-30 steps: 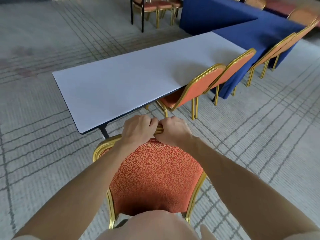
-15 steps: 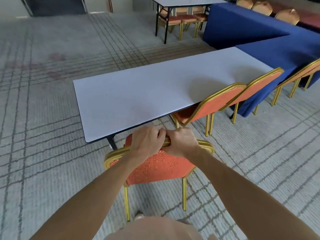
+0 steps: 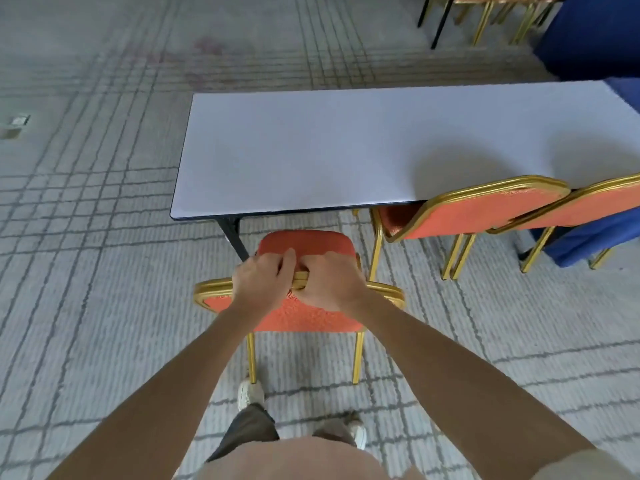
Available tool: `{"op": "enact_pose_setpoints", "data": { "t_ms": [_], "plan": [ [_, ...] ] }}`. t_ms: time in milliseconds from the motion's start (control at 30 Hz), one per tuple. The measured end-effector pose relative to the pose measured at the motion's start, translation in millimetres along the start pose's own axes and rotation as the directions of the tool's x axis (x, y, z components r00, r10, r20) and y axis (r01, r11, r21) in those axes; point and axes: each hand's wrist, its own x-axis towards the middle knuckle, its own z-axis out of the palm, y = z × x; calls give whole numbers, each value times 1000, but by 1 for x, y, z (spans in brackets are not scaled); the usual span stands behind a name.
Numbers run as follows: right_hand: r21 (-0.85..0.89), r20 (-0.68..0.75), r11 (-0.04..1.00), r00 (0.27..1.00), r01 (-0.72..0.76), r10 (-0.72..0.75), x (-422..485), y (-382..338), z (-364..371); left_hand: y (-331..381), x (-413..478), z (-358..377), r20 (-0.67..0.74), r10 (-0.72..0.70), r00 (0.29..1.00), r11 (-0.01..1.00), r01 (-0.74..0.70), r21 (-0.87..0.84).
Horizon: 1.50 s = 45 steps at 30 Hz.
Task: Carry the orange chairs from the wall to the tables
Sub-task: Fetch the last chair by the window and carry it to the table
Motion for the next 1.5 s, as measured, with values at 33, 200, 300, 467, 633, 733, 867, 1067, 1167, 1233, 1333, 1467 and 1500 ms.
{"op": "enact_pose_setpoints", "data": {
  "t_ms": [33, 200, 300, 467, 633, 733, 867, 1067, 1167, 1233, 1333, 1467, 1500],
  "plan": [
    [9, 2, 1000, 1000, 22, -22, 4, 2, -4, 1, 1, -1, -31, -10, 999, 1000, 10, 3],
    [60, 37, 993, 994, 100, -102, 29, 13, -12, 5, 19, -10, 27, -39, 999, 998, 40, -50],
    [40, 16, 994, 995, 101, -101, 47, 21, -19, 7, 43, -13, 18, -2, 1000, 1000, 2, 12],
    [40, -16, 995, 995, 96, -96, 81, 32, -38, 11, 83, -17, -83, 5, 997, 1000, -3, 27],
    [44, -12, 999, 1000, 19, -19, 109, 39, -56, 11, 120, -24, -66, 31, 997, 999, -28, 43],
    [6, -2, 1000, 1000, -8, 8, 125, 42, -65, 11, 138, -27, -55, 49, 997, 999, -48, 26],
    [4, -30, 999, 999, -40, 40, 137, 50, -68, 14, 156, -26, -45, 46, 998, 997, -44, 56],
    [-3, -33, 998, 998, -60, 60, 139, 51, -68, 9, 161, -19, -95, 86, 992, 990, -74, 119],
    [-10, -32, 998, 997, -69, 69, 139, 52, -69, 9, 162, -19, -84, 134, 987, 976, -117, 182],
    [-25, -19, 998, 998, -66, 66, 139, 52, -71, 10, 160, -19, -70, 164, 984, 967, -146, 209],
    [-55, -9, 997, 999, -50, 50, 135, 48, -73, 12, 158, -23, -78, 137, 988, 984, -127, 124],
    [-120, 28, 993, 1000, -6, 9, 135, 48, -83, 17, 158, -24, -91, 98, 991, 995, -96, 26],
    [-134, 37, 991, 999, 4, 1, 135, 50, -85, 19, 158, -23, -83, 86, 993, 996, -86, 4]
  ]
}}
